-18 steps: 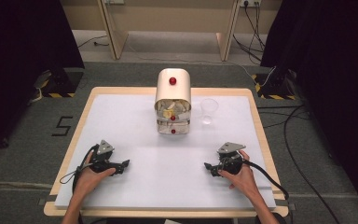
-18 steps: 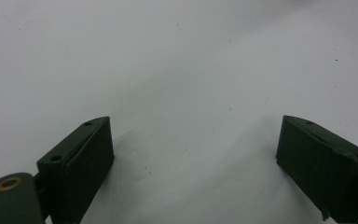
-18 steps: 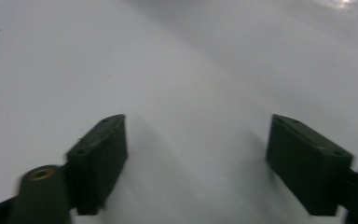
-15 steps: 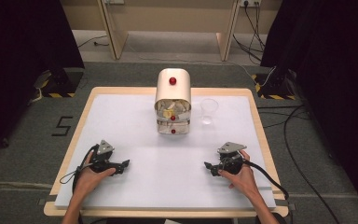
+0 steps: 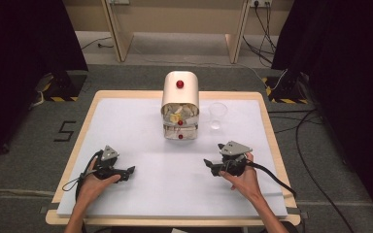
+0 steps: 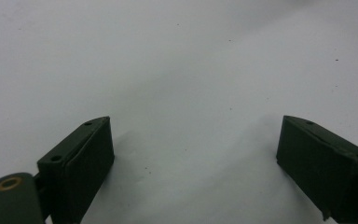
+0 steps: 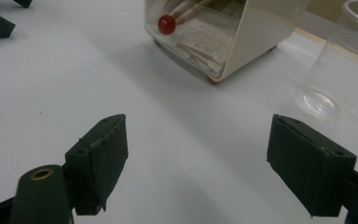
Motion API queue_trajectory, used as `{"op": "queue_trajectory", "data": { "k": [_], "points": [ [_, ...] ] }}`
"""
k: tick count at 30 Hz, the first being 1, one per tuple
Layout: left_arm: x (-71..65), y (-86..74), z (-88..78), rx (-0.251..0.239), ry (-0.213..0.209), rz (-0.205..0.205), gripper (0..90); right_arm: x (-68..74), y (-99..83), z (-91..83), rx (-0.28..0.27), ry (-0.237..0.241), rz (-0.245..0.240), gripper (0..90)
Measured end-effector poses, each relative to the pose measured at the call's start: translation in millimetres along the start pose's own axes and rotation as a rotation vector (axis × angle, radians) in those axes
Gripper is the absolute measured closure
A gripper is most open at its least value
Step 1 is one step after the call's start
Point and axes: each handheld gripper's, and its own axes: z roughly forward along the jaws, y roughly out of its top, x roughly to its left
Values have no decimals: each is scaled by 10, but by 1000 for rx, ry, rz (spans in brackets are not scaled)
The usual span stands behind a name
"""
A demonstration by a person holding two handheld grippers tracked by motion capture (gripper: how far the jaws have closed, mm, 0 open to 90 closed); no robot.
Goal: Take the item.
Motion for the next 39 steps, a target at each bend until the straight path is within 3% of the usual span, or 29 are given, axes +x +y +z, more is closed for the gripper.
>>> {"op": "queue_trajectory", "data": {
  "k": [5,9,19,26,39],
  "points": [
    [0,0,0,0,0,0,97,16,90,46,-10,10,-4,227],
    [-1,0,0,0,0,-1,97,46,222,89,-28,14,-43,238],
    [1,0,-1,1,0,0,97,117,466,187,-71,44,-78,261],
    [1,0,-1,1,-2,-1,97,147,614,219,-108,61,-74,276],
    [0,0,0,0,-2,-2,97,194,907,253,-147,44,-108,282]
  ]
}}
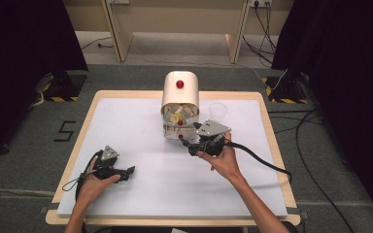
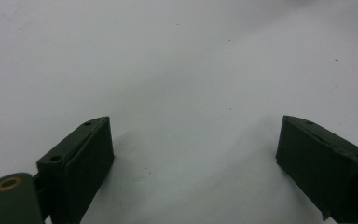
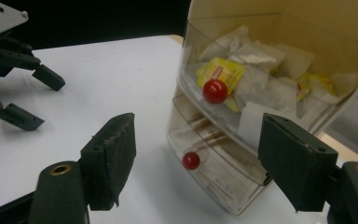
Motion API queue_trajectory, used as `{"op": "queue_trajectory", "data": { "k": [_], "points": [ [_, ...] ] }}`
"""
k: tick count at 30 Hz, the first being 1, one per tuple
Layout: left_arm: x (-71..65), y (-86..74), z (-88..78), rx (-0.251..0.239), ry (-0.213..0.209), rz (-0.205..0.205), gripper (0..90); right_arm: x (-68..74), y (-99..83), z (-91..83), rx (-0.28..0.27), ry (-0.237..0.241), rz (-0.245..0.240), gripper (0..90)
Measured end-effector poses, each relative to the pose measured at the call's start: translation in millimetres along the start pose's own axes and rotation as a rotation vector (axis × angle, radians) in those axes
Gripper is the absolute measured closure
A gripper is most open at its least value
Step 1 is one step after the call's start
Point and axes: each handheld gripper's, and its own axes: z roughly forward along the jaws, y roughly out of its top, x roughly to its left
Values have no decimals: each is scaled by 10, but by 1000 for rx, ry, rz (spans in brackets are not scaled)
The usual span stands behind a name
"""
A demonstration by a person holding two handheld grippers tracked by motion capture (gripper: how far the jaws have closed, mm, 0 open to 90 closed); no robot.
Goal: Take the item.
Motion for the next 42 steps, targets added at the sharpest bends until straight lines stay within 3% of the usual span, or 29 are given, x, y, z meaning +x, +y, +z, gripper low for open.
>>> {"op": "queue_trajectory", "data": {
  "k": [10,12,24,42],
  "points": [
    [1,0,0,0,-1,0,97,-66,302,105,-44,-13,-21,277],
    [2,0,0,0,-2,-1,97,-80,327,140,-31,-15,-26,272],
    [1,0,0,-1,-2,-1,97,-131,278,323,5,-50,-50,256],
    [2,-1,0,-1,-2,-1,97,-51,277,220,38,-4,-41,226]
  ]
}}
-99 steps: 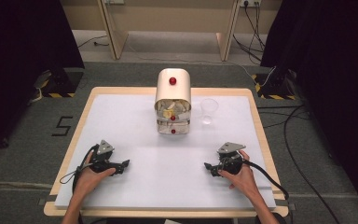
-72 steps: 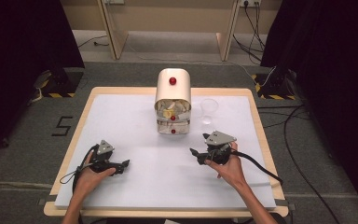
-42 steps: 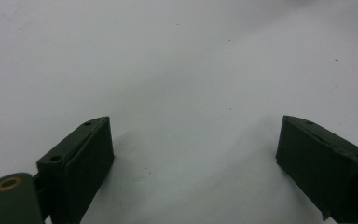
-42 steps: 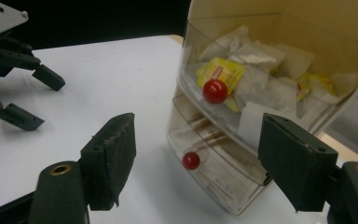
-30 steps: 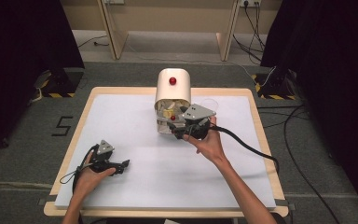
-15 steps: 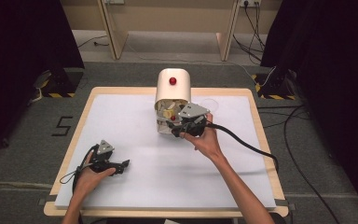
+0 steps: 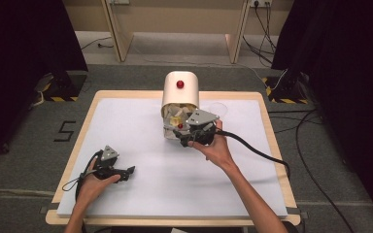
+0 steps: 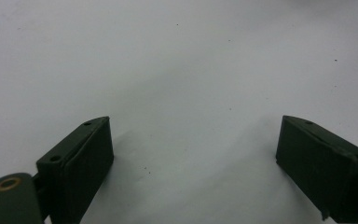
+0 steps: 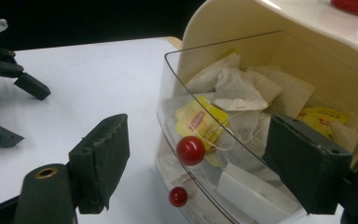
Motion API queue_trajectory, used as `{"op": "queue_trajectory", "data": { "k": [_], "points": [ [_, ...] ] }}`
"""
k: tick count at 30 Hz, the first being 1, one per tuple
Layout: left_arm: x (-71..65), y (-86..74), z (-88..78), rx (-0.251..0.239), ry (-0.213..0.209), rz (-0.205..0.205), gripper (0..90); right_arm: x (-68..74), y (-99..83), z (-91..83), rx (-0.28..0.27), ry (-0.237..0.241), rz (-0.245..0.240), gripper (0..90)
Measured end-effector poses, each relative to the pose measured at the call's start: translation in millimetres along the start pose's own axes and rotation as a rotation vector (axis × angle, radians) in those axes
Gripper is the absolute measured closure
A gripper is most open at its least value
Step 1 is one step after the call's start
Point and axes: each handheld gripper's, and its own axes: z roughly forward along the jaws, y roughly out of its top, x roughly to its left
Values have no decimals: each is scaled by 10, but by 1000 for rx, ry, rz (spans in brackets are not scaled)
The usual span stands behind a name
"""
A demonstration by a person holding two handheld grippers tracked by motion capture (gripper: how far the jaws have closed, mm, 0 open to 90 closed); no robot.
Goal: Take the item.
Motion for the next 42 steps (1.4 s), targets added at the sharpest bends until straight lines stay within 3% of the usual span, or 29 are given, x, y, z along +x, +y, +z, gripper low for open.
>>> {"op": "queue_trajectory", "data": {
  "k": [3,24,32,36,42],
  "points": [
    [0,-1,0,-1,-1,0,97,24,-4,-28,6,8,-25,223],
    [-2,-2,-1,-2,1,1,98,162,-71,-217,-10,61,-30,222],
    [-2,-2,0,-3,1,0,98,216,-90,-257,-3,63,-38,224],
    [-1,-2,0,-3,0,0,98,245,-100,-275,3,62,-69,232],
    [-2,-3,0,-3,1,0,98,271,-103,-304,15,64,-66,255]
  ]
}}
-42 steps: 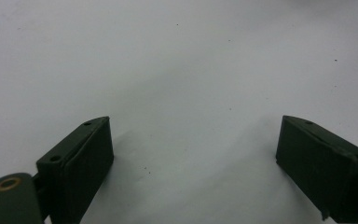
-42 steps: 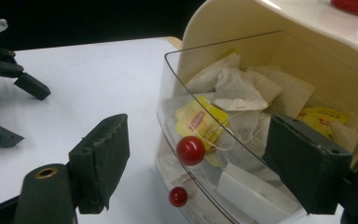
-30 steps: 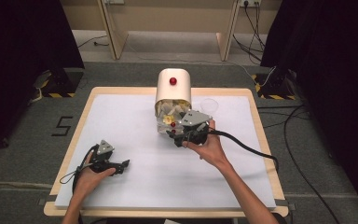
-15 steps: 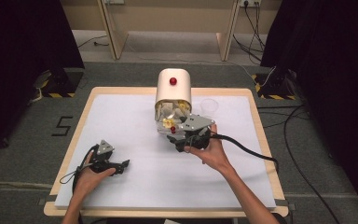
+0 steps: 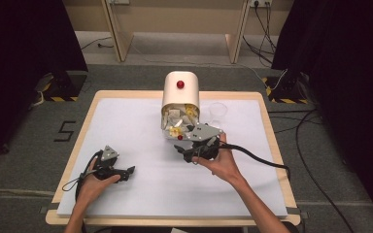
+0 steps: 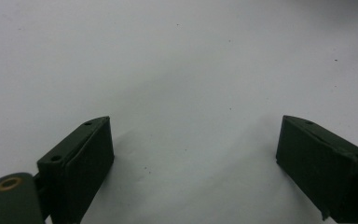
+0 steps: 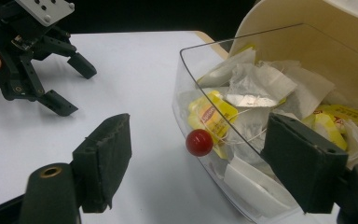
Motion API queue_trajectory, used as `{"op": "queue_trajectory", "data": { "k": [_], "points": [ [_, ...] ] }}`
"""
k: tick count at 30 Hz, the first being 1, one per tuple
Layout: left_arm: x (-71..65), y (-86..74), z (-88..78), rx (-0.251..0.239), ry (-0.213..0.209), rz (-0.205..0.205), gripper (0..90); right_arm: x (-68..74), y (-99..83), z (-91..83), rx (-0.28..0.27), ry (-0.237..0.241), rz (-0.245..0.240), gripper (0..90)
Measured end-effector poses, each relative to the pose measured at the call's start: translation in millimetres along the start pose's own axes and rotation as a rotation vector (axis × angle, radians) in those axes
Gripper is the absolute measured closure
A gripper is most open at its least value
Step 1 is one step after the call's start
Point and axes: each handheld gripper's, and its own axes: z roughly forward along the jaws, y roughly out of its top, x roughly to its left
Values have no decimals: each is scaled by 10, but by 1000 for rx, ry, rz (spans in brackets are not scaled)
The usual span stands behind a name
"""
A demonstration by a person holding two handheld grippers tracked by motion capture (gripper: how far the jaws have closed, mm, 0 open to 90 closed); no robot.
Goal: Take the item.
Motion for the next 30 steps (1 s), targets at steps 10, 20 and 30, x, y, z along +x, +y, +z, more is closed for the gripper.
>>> {"op": "queue_trajectory", "data": {
  "k": [10,20,30],
  "points": [
    [0,0,0,0,1,1,98,50,-11,-41,12,9,-3,269],
    [0,-1,0,-1,1,1,98,105,-30,-70,22,19,-10,281],
    [0,0,-1,0,1,0,98,151,-46,-92,34,23,-22,285]
  ]
}}
